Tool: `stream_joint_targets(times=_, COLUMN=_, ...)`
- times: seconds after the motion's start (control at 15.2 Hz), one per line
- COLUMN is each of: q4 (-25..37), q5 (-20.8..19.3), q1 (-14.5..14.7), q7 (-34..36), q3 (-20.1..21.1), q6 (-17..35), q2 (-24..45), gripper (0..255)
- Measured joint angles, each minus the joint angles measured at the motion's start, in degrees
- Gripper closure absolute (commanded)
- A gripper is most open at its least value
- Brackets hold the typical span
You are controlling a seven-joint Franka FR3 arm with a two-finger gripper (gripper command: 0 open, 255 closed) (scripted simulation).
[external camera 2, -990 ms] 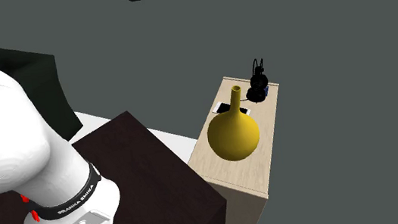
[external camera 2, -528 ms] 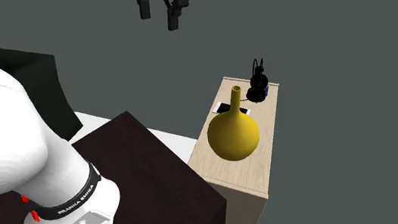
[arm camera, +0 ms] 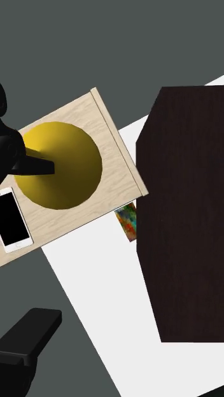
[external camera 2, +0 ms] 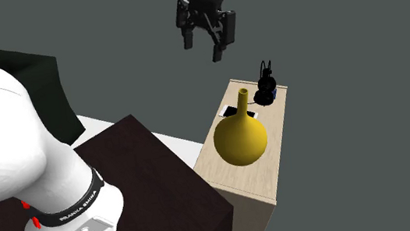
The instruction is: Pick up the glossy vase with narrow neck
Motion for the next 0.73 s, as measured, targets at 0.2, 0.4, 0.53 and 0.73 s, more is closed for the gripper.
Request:
stream_joint_targets(times=0.2, q4=1.0, q5=-0.9, q1=-0.8, q7=-1.2, q3=-1.0, q6=4.1, q2=5.6, gripper=0)
stream_joint_targets(times=0.4, q4=2.5, q5=-1.5, q1=-1.6, q7=-2.4, q3=-2.1, q6=8.2, q2=11.6, gripper=0)
stream_joint_targets(times=0.53, q4=5.2, q5=-1.9, q1=-2.1, q7=-3.4, q3=-2.7, q6=9.9, q2=16.2, gripper=0)
stream_joint_targets(times=0.73, q4=7.6, q5=-2.1, q1=-2.9, q7=-4.5, q3=-3.5, q6=13.1, q2=22.3, gripper=0)
